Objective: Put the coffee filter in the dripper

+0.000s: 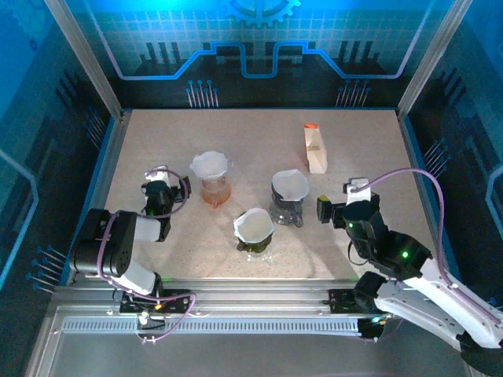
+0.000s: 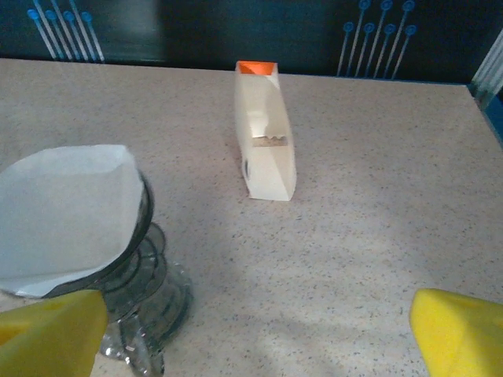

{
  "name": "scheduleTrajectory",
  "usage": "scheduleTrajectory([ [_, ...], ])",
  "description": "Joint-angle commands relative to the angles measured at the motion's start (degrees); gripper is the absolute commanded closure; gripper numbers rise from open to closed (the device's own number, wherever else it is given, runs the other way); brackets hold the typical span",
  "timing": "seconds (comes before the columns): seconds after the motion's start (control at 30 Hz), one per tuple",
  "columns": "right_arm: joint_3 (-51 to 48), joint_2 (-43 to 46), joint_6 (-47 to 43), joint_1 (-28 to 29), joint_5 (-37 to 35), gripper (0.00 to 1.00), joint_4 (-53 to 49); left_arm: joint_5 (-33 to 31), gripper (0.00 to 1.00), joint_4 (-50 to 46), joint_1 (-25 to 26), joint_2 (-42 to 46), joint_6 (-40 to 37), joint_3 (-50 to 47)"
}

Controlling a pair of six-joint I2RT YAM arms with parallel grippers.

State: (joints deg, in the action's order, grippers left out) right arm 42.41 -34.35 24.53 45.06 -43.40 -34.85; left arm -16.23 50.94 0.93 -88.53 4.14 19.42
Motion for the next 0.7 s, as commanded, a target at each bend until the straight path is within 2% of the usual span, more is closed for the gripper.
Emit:
scheduleTrajectory([
  [0.0,-1.94,-0.62,-4.29,-4.42,3.72,0.00,7.73,1.03,0.01,3.73,0.56,-0.21,-1.86,1.35],
  [0.13,-3.53,-5.22,-8.74,-11.22,6.12,0.00,15.05,0.94,0.01,4.36,0.76,-0.52,-2.18,1.19],
  [0.33,-7.52,-17.00,-19.56,-22.55,10.36,0.00,31.10,1.33,0.01,4.25,0.74,-0.53,-2.32,1.26],
  [0.5,-13.04,-23.92,-18.48,-33.58,16.86,0.00,44.23,1.33,0.01,4.17,0.74,-0.50,-2.35,1.32],
  [0.57,-17.41,-26.89,-19.05,-36.36,19.89,0.00,55.67,1.37,0.01,4.13,0.79,-0.50,-2.38,1.33],
  [0.67,-18.86,-32.69,-18.13,-38.81,21.51,0.00,63.06,1.55,0.01,4.13,0.80,-0.50,-2.47,1.32],
])
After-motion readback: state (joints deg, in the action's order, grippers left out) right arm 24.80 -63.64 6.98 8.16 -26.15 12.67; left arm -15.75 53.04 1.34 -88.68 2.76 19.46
